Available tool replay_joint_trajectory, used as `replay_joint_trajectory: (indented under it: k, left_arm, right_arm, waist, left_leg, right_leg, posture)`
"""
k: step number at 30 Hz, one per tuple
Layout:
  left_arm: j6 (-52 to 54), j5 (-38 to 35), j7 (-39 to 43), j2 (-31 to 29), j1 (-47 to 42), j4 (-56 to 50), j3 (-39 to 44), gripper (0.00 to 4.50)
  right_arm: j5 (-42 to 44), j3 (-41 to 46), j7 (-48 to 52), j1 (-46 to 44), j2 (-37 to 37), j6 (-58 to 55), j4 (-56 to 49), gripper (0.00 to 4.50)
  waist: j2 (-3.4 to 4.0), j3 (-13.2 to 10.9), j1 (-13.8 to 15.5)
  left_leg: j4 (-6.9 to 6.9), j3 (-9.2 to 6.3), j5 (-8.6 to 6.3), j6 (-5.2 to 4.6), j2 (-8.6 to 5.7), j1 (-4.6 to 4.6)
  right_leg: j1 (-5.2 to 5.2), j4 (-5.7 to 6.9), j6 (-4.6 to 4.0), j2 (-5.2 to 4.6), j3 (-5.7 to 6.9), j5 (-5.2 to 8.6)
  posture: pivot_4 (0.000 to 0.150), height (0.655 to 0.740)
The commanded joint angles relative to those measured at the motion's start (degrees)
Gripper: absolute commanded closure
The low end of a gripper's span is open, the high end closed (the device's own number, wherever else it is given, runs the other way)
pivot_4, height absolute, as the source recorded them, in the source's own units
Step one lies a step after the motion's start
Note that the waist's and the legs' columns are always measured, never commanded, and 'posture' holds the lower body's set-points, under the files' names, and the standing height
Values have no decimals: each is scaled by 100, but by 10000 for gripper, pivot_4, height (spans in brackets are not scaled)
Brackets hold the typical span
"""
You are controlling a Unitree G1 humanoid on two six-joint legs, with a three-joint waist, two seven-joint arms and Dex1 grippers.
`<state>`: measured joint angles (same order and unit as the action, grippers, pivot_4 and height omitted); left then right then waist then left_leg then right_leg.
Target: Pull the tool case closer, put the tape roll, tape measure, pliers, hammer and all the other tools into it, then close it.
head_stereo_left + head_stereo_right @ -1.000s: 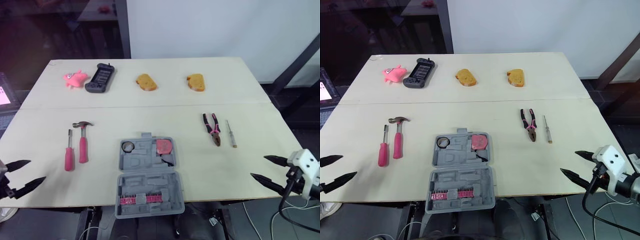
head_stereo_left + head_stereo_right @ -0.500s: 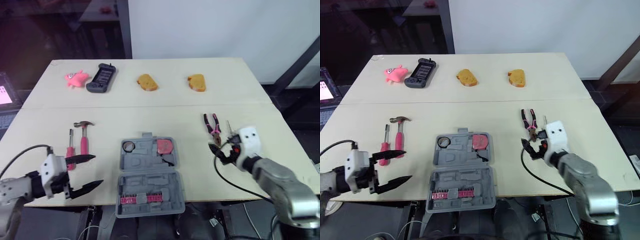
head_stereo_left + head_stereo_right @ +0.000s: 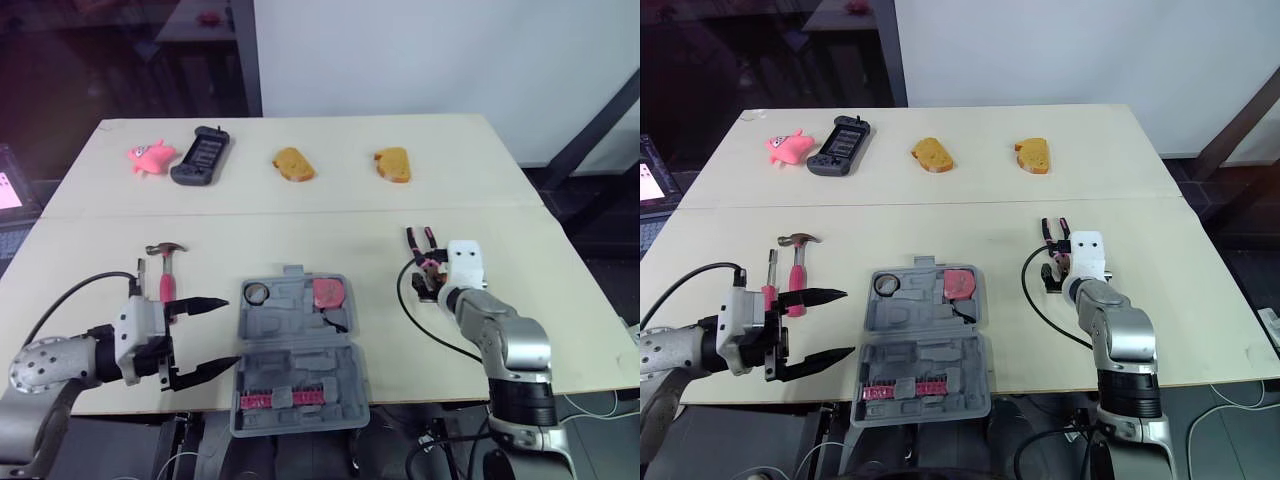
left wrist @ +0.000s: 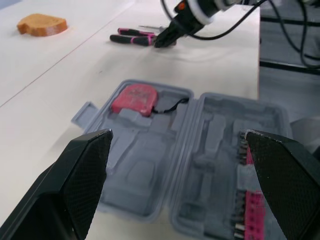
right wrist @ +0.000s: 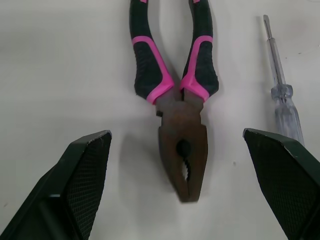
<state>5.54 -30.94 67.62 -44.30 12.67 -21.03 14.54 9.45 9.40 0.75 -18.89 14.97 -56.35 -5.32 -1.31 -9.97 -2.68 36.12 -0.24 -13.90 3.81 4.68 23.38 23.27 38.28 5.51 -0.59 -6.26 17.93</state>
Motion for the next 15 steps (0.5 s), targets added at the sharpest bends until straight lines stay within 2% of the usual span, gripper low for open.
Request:
replay_joint_trajectory:
  k: [1, 9, 12, 15]
  left_arm:
    - [74, -204, -91, 33, -52, -292, 35, 0]
    - [240, -322, -198, 30, -52, -406, 10, 0]
    - [252, -299, -230, 30, -67, -414, -7, 0]
    - [247, -272, -235, 37, -75, -395, -24, 0]
  right_arm:
    - [-64, 63, 69, -180, 65, 300, 260, 452]
    - [-94, 70, 105, -319, 23, 516, 765, 452]
    - [-45, 203, 54, -361, -4, 519, 902, 8639]
    - [-43, 206, 80, -386, 14, 557, 936, 24319]
  waist:
    - [0, 0, -1]
    - [0, 0, -14]
    - [0, 1, -14]
    - [0, 1, 6]
  left_leg:
    - [0, 0, 0, 0, 0, 0]
    - [0, 0, 0, 0, 0, -1]
    - [2, 0, 0, 0, 0, -1]
    - [2, -1, 0, 0, 0, -1]
  right_leg:
    - [0, 0, 0, 0, 0, 0]
    - [-1, 2, 1, 1, 0, 0]
    - [-2, 2, 1, 1, 0, 0]
    - [-3, 2, 0, 0, 0, 0]
  posture:
    - [1500, 7400]
    - [1500, 7400]
    - [1500, 7400]
    - [1500, 7400]
